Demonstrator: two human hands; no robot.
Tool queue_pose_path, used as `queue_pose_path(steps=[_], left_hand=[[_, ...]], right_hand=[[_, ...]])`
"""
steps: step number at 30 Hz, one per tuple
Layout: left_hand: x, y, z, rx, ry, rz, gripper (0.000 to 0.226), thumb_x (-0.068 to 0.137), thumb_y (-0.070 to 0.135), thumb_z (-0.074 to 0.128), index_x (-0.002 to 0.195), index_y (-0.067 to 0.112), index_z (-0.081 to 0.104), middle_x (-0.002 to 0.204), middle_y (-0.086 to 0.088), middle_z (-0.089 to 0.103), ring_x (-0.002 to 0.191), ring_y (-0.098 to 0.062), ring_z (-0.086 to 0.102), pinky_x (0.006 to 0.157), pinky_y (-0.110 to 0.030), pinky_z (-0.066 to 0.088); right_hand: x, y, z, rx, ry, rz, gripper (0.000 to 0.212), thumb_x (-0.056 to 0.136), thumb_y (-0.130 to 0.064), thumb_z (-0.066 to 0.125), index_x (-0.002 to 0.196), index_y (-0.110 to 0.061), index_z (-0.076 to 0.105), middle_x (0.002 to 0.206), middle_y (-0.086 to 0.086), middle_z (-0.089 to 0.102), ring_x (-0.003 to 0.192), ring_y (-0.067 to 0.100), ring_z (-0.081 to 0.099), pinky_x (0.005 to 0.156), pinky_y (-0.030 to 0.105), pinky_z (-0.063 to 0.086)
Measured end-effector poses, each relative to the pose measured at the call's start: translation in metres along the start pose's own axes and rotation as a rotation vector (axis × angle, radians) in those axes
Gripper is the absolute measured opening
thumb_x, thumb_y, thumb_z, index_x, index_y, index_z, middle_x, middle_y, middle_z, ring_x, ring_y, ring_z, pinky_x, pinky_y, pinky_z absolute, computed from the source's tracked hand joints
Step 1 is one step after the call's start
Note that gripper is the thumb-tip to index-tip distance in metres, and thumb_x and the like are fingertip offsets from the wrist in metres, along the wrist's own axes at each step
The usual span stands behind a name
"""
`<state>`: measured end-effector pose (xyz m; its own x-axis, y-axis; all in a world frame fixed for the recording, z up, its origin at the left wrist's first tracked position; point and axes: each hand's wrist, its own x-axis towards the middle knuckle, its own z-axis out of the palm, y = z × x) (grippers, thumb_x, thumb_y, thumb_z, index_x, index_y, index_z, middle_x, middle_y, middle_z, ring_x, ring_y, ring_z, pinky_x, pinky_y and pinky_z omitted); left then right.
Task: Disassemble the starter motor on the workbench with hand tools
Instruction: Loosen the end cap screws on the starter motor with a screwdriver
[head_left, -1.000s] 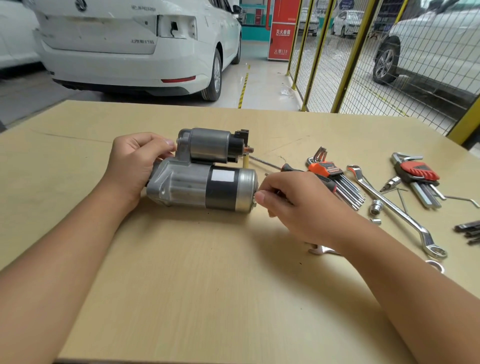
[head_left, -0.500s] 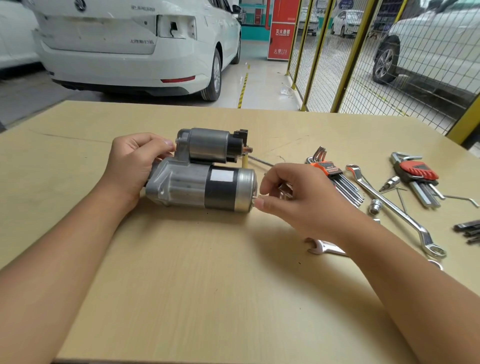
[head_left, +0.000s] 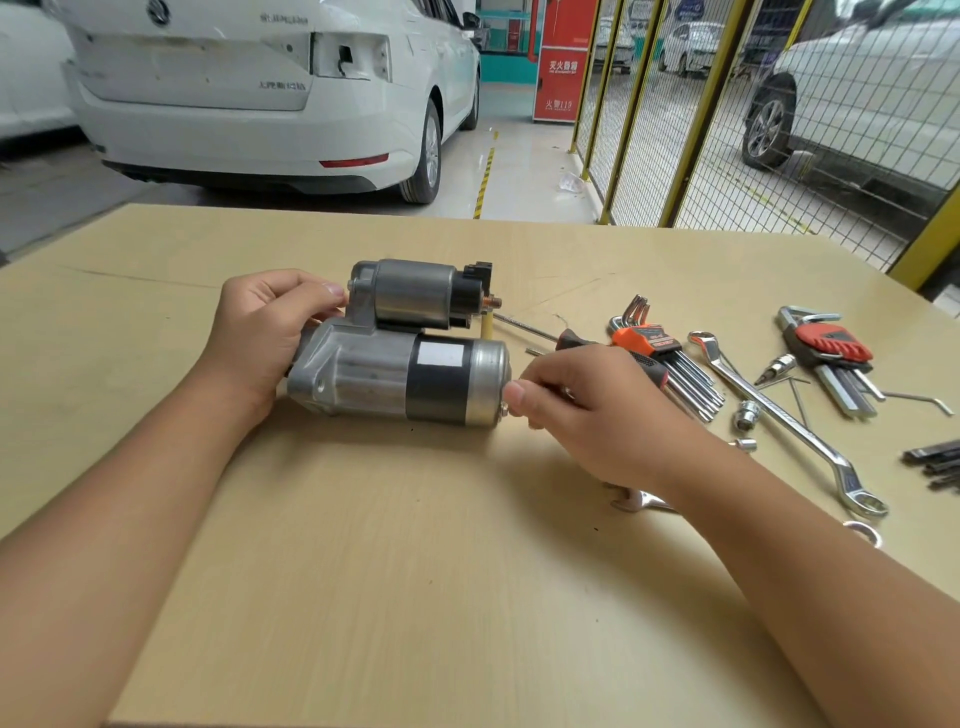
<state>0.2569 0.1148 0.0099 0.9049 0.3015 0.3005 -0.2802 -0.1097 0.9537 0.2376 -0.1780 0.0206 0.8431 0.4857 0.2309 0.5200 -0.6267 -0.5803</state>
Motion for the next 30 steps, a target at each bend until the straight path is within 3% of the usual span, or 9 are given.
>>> queue_pose_path(steps=[2, 4, 9, 13, 18, 21, 23, 28, 30], left_hand=[[0.0001, 0.0001, -0.0002, -0.002, -0.001, -0.005, 0.015, 0.080, 0.021, 0.070, 0.067, 0.020, 0.079, 0.064, 0.002, 0.071, 0.060, -0.010, 0.065, 0.058, -0.020, 0.054], [0.0002, 0.0001, -0.0001, -0.002, -0.003, -0.005, 0.015, 0.079, 0.021, 0.071, 0.068, 0.020, 0.080, 0.065, 0.002, 0.072, 0.060, -0.010, 0.066, 0.058, -0.020, 0.054], [0.0000, 0.0004, 0.0002, -0.003, -0.004, -0.008, 0.014, 0.079, 0.021, 0.071, 0.068, 0.020, 0.080, 0.065, 0.002, 0.072, 0.060, -0.011, 0.066, 0.058, -0.020, 0.054], [-0.0002, 0.0004, -0.0001, 0.001, -0.011, -0.007, 0.014, 0.080, 0.022, 0.071, 0.068, 0.020, 0.080, 0.065, 0.002, 0.072, 0.061, -0.011, 0.066, 0.058, -0.021, 0.054], [0.0002, -0.0003, -0.0011, 0.006, -0.018, -0.013, 0.013, 0.080, 0.023, 0.071, 0.070, 0.019, 0.080, 0.066, 0.000, 0.072, 0.061, -0.013, 0.066, 0.058, -0.022, 0.055], [0.0001, -0.0003, -0.0014, 0.008, -0.021, -0.011, 0.014, 0.081, 0.023, 0.071, 0.071, 0.020, 0.080, 0.066, 0.000, 0.072, 0.061, -0.013, 0.066, 0.058, -0.022, 0.055], [0.0002, -0.0004, -0.0018, 0.010, -0.022, -0.013, 0.013, 0.081, 0.023, 0.071, 0.071, 0.020, 0.080, 0.067, 0.000, 0.072, 0.062, -0.013, 0.066, 0.058, -0.022, 0.056], [0.0009, -0.0017, -0.0027, 0.021, -0.016, -0.025, 0.013, 0.081, 0.023, 0.072, 0.073, 0.018, 0.079, 0.068, -0.002, 0.072, 0.062, -0.013, 0.066, 0.057, -0.022, 0.054], [0.0015, -0.0020, -0.0032, 0.027, -0.022, -0.029, 0.013, 0.082, 0.024, 0.071, 0.073, 0.018, 0.079, 0.068, -0.001, 0.072, 0.061, -0.013, 0.066, 0.057, -0.022, 0.054]], right_hand=[[-0.0001, 0.0000, -0.0014, 0.060, 0.048, 0.005, 0.014, 0.088, -0.033, 0.074, 0.082, -0.021, 0.070, 0.073, -0.004, 0.066, 0.068, 0.009, 0.058, 0.064, 0.031, 0.048], [-0.0005, -0.0002, -0.0034, 0.107, 0.064, 0.017, 0.017, 0.081, -0.037, 0.080, 0.083, -0.025, 0.068, 0.075, -0.007, 0.065, 0.069, 0.006, 0.057, 0.063, 0.026, 0.046], [-0.0003, 0.0006, 0.0005, 0.015, -0.024, 0.027, 0.033, 0.098, -0.042, 0.059, 0.081, -0.017, 0.072, 0.070, 0.000, 0.070, 0.067, 0.010, 0.062, 0.062, 0.031, 0.049], [-0.0005, -0.0001, -0.0014, 0.038, 0.054, 0.013, 0.018, 0.084, -0.038, 0.077, 0.080, -0.022, 0.072, 0.070, -0.006, 0.064, 0.065, 0.006, 0.055, 0.056, 0.018, 0.039], [0.0000, -0.0009, -0.0012, 0.057, 0.007, 0.024, 0.034, 0.097, -0.044, 0.059, 0.079, -0.017, 0.070, 0.072, 0.005, 0.068, 0.065, 0.013, 0.060, 0.060, 0.032, 0.046], [0.0001, -0.0003, -0.0015, 0.085, 0.035, 0.018, 0.018, 0.091, -0.035, 0.070, 0.083, -0.019, 0.070, 0.077, -0.001, 0.068, 0.072, 0.014, 0.061, 0.066, 0.032, 0.049], [-0.0009, 0.0004, -0.0032, 0.156, 0.068, 0.020, 0.016, 0.084, -0.035, 0.078, 0.084, -0.024, 0.067, 0.077, -0.005, 0.065, 0.070, 0.006, 0.057, 0.064, 0.024, 0.046], [-0.0009, 0.0014, -0.0003, 0.053, -0.040, 0.042, 0.034, 0.099, -0.043, 0.056, 0.081, -0.019, 0.071, 0.071, -0.003, 0.069, 0.066, 0.007, 0.062, 0.063, 0.032, 0.049], [-0.0004, 0.0017, -0.0004, 0.045, -0.019, 0.031, 0.027, 0.095, -0.040, 0.064, 0.081, -0.018, 0.070, 0.073, -0.002, 0.068, 0.069, 0.011, 0.061, 0.065, 0.032, 0.049]])
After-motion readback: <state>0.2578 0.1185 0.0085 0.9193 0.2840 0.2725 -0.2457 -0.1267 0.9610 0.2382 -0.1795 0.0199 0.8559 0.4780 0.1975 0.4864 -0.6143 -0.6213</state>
